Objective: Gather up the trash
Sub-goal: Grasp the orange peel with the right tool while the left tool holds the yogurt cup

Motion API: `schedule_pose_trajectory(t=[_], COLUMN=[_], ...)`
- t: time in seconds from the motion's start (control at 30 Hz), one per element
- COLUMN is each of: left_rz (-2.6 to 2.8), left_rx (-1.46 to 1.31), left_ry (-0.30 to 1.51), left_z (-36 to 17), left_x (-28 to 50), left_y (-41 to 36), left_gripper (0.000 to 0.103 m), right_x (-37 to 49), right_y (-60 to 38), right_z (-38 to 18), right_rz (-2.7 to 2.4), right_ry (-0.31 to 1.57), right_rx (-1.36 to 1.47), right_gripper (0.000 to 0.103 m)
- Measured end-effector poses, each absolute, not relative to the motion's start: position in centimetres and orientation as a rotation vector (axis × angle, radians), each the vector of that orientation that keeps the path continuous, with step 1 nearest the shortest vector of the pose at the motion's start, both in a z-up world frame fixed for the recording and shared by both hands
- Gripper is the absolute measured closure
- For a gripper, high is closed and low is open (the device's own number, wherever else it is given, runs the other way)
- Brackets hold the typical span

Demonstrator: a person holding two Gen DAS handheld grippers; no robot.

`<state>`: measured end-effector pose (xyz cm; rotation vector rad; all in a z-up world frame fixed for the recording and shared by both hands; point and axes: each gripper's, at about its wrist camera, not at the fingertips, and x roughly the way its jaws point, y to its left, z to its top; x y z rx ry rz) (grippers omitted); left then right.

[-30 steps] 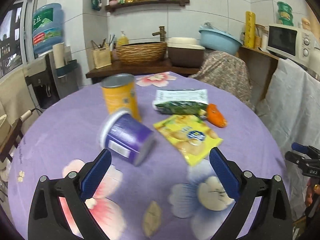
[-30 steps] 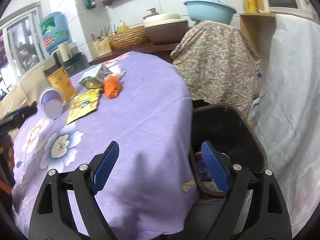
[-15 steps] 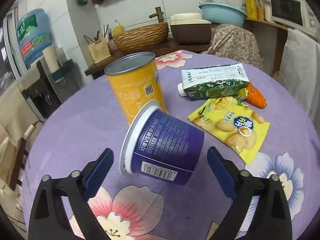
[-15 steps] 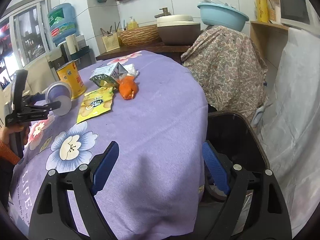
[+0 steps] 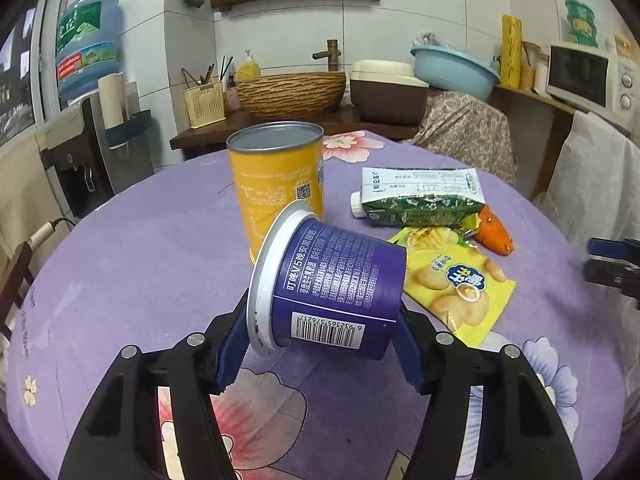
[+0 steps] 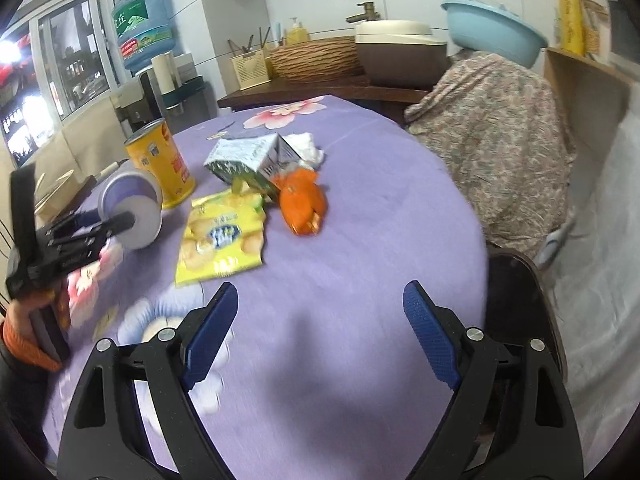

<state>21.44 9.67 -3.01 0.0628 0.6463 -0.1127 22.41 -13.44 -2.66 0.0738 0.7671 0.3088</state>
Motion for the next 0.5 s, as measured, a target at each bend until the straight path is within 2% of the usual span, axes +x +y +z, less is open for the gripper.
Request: schedule_pose_trajectory(t=[0.37,0.5], left_rz=[-0.124,-0.133], left_rx=[0.005,0.025], left_ry=[0.606,0.599], left_z=[-2.3,-2.4], left_x=[20.9,20.7], left_y=[10.9,10.6], left_gripper=[0.043,0.042], right_x=[31.2,32.6], right_y=[-8.6,-7.7], right_z=[-4.6,-5.3], right_rz=[0.279,0.273], right_ry=[0.857,0.88], right_rx=[-0.051,-0.066], right_gripper=[0.019,0.031])
